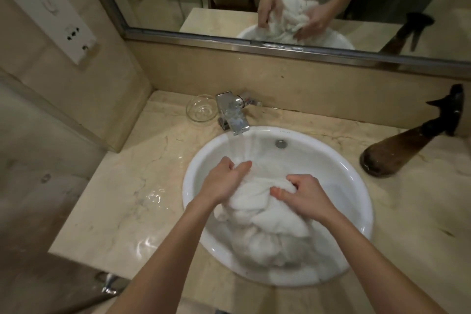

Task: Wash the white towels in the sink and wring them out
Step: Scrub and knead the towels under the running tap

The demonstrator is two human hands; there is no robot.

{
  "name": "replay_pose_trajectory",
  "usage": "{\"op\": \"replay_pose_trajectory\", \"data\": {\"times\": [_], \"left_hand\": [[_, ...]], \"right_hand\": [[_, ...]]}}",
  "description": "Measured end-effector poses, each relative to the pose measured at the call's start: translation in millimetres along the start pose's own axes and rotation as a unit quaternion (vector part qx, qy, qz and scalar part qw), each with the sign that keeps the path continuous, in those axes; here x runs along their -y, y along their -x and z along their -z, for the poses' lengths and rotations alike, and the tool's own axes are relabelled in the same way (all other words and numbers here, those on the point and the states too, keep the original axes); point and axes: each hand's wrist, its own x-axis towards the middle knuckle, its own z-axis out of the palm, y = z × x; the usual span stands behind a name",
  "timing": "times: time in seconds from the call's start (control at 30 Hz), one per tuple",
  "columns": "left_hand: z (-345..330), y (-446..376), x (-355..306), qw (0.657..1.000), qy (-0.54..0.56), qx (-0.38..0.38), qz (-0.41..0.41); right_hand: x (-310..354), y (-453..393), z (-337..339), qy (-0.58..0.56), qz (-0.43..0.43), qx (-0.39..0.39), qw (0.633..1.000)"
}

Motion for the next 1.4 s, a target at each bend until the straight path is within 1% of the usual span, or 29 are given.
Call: {"op": "replay_pose_trajectory", "data": {"times": [0.07, 0.13, 0.2, 0.23, 0.3, 0.33, 0.4, 0.5, 0.57, 0.6, 0.7, 0.77, 0.83, 0.93, 1.03, 1.1, 1.13, 1.2, 1.27, 1.33, 1.4], "left_hand": [[-13.8, -15.9, 10.1, 0.999, -0.029, -0.014, -0.02], [-26.8, -25.9, 18.2, 0.99, -0.112, -0.057, -0.066], [-39.5, -31.3, 14.7, 0.969, -0.189, -0.105, -0.124], [-45.3, -33.8, 9.8, 0.958, -0.211, -0.12, -0.15], [-55.7, -41.7, 3.3, 0.948, -0.23, -0.123, -0.184], [-60.6, -46.6, 3.9, 0.947, -0.231, -0.119, -0.187], [-68.6, -57.1, 8.5, 0.95, -0.233, -0.112, -0.175], [-75.6, -76.6, 6.3, 0.959, -0.231, -0.092, -0.135], [-78.7, -86.7, -2.7, 0.964, -0.229, -0.084, -0.101], [-80.5, -90.7, -7.0, 0.964, -0.234, -0.092, -0.087], [-89.4, -101.6, -13.5, 0.952, -0.263, -0.142, -0.063], [-94.9, -109.4, -15.9, 0.952, -0.264, -0.146, -0.049], [-98.0, -120.4, -20.7, 0.952, -0.269, -0.141, -0.035], [-102.7, -138.6, -30.6, 0.954, -0.275, -0.119, -0.016], [-106.9, -149.1, -33.5, 0.961, -0.257, -0.101, 0.014], [-105.6, -147.0, -33.9, 0.965, -0.244, -0.088, 0.03], [-102.0, -143.5, -34.2, 0.968, -0.241, -0.073, 0.028], [-89.1, -136.3, -32.7, 0.969, -0.246, -0.006, 0.0], [-70.0, -129.5, -28.5, 0.967, -0.239, 0.092, -0.019], [-48.6, -119.0, -19.6, 0.96, -0.229, 0.16, -0.023], [-34.6, -108.9, -6.9, 0.953, -0.228, 0.196, -0.047]], "right_hand": [[-17.9, -23.8, 1.6, 0.019, -0.057, -0.031, 0.998], [-22.5, -37.5, -2.9, -0.011, -0.078, -0.076, 0.994], [-11.3, -40.7, -15.1, -0.029, -0.076, -0.14, 0.987], [-4.4, -40.5, -23.2, -0.017, -0.069, -0.169, 0.983], [3.2, -36.7, -39.3, 0.021, -0.051, -0.199, 0.978], [2.1, -35.7, -44.7, 0.023, -0.047, -0.209, 0.977], [-2.4, -39.6, -46.0, 0.03, -0.051, -0.2, 0.978], [-12.4, -60.2, -42.8, 0.078, -0.056, -0.159, 0.983], [-17.3, -77.5, -38.9, 0.057, -0.088, -0.135, 0.985], [-21.0, -86.7, -37.5, 0.047, -0.107, -0.125, 0.985], [-31.0, -110.8, -31.5, 0.05, -0.187, -0.074, 0.978], [-37.0, -124.3, -30.3, 0.054, -0.226, -0.043, 0.972], [-41.0, -135.5, -29.2, 0.042, -0.242, -0.035, 0.969], [-46.0, -147.1, -26.6, 0.012, -0.269, -0.055, 0.962], [-43.7, -149.9, -23.8, 0.004, -0.297, -0.071, 0.952], [-37.9, -144.7, -22.7, -0.01, -0.294, -0.073, 0.953], [-33.4, -137.8, -20.8, -0.031, -0.277, -0.072, 0.958], [-28.8, -118.7, -20.2, -0.078, -0.203, -0.056, 0.975], [-32.6, -96.0, -21.3, -0.053, -0.123, -0.005, 0.991], [-41.5, -73.8, -22.9, 0.03, -0.103, 0.061, 0.992], [-44.9, -59.3, -20.5, 0.028, -0.112, 0.087, 0.99]]}}
